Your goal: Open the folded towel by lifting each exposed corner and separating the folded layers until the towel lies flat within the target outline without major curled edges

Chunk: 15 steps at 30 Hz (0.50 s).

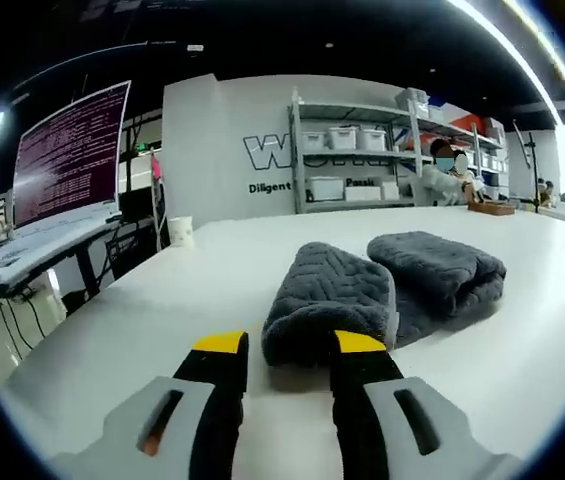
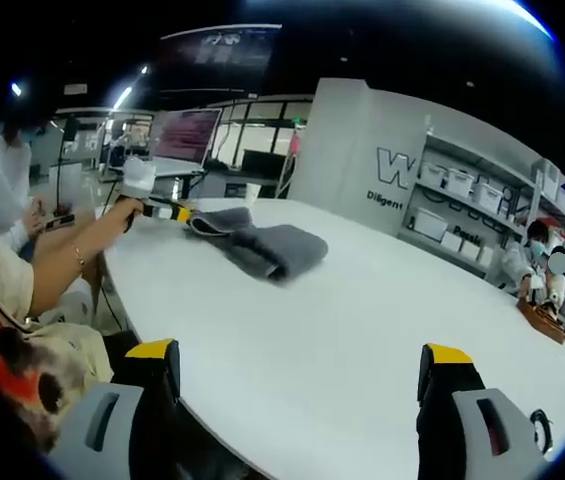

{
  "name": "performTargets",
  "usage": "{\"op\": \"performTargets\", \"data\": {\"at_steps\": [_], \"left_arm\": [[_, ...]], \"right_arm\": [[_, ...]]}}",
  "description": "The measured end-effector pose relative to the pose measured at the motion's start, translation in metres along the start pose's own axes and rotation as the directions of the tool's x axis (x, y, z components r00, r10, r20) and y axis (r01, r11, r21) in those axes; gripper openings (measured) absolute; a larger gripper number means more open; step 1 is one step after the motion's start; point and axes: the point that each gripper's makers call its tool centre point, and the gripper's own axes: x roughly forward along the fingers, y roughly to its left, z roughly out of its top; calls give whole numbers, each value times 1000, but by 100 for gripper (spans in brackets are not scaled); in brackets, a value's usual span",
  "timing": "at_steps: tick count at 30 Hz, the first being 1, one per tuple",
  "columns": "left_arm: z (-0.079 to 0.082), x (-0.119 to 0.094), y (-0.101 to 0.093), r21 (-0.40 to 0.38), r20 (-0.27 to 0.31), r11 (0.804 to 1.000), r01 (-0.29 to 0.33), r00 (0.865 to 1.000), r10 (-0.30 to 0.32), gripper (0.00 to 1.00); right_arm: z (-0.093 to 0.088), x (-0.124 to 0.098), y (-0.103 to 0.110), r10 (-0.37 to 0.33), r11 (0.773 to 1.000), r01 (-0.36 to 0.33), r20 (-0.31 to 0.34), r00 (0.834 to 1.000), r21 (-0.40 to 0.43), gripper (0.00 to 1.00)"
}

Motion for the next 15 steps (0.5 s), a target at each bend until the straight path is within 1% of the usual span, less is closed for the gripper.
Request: {"op": "performTargets", "data": {"at_steps": [1,3,5,6,8,9,11,12,15], "left_arm": [[1,-3,-3,14,3,1000,9,1000,-9,36],[1,-8,-13,65,-12,997,42,999,-42,42],[1,-10,-17,90,-18,994,59,998,-57,47],[1,-13,-22,144,-22,987,71,997,-69,50],[1,-17,-25,276,-24,960,49,999,-44,57],[-1,-19,-27,325,-36,944,49,999,-39,59],[-6,-23,-33,383,-55,921,66,997,-49,60],[-6,-23,-33,392,-55,918,67,997,-50,60],[-1,-23,-35,467,-27,882,54,999,-47,60]], "right_arm": [[0,0,0,-1,1000,1,-1,1000,-1,99],[0,0,1,1,1000,-1,0,1000,-3,99],[0,0,1,3,1000,-3,0,1000,-4,99],[0,0,1,4,1000,-4,0,1000,-4,99],[0,0,1,4,1000,-4,-1,1000,-6,99],[0,0,1,5,1000,-5,-1,1000,-7,99],[-1,0,1,6,1000,-7,-4,1000,-10,99],[-1,-1,1,4,1000,-4,-4,1000,-10,99],[-1,0,2,5,1000,-5,-6,1000,-7,99]]}}
